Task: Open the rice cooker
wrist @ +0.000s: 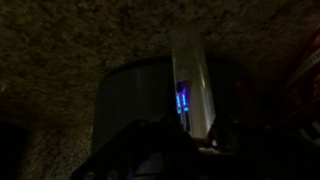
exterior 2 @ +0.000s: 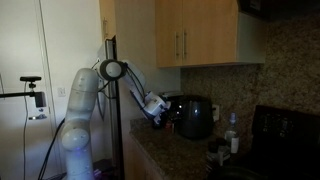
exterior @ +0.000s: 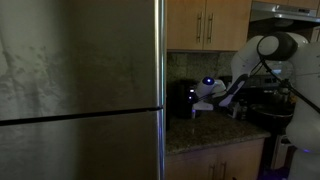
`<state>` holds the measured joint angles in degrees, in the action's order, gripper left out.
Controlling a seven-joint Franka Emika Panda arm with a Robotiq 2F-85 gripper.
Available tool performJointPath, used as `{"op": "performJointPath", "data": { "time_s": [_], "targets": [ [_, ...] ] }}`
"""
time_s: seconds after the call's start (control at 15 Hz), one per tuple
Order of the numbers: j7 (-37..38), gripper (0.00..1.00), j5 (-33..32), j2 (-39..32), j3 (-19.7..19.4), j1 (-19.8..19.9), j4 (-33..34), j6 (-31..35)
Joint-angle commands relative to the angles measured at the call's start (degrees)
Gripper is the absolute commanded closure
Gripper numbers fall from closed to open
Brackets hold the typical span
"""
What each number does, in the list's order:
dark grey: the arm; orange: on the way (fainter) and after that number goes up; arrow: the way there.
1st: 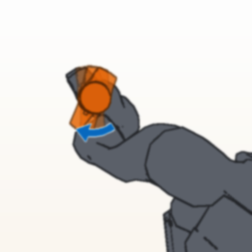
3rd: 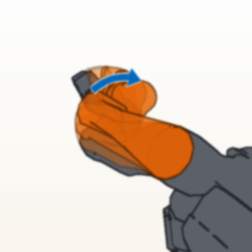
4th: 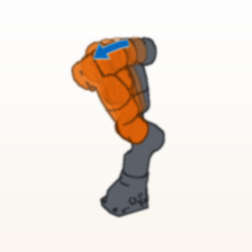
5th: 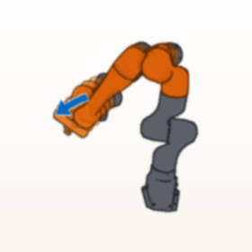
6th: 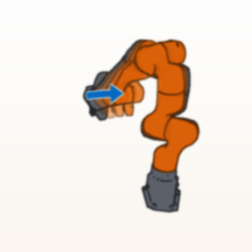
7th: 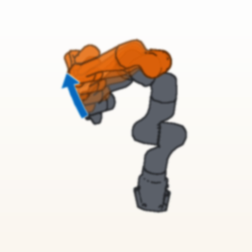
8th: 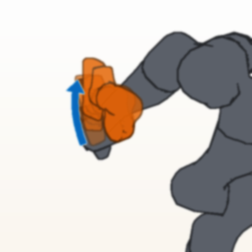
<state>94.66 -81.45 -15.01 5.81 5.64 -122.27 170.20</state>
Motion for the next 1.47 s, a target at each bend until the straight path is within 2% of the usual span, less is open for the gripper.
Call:
{"op": "performJointPath", "data": {
  "time_s": [0.0,0.07,0.2,0.33,0.4,0.47,0.53,0.8,0.87,0.93,1.13,1.33,1.4],
  "targets": [
    [5.77,0.94,-6.28,-1.24,-1.22,-0.22,1.88,0.00],
    [3.30,0.94,-4.22,-0.57,-0.78,0.06,0.11,-1.78],
    [-7.46,0.94,6.03,0.79,0.52,1.80,-4.91,-0.67],
    [-14.11,0.94,12.90,2.18,1.24,2.38,-6.32,-1.31],
    [-19.17,0.94,18.90,2.64,-1.26,-0.32,-7.33,-0.80],
    [-23.46,0.94,23.66,2.91,-0.96,-0.54,-8.04,-0.94],
    [-28.59,0.94,28.57,2.89,3.63,3.36,-9.17,-1.71],
    [-45.57,0.94,46.06,5.16,8.28,5.79,-12.05,-7.96],
    [-50.25,0.94,52.29,5.79,3.32,0.23,-12.70,-9.33],
    [-49.46,0.94,51.55,5.73,7.97,4.94,-12.60,-11.37],
    [-46.29,0.94,50.54,5.56,5.60,3.24,-12.20,-12.28],
    [-48.86,0.94,54.07,6.91,6.65,4.32,-13.33,-12.20],
    [-53.06,0.94,59.31,8.50,1.39,-1.27,-14.49,-11.75]
  ]
}}
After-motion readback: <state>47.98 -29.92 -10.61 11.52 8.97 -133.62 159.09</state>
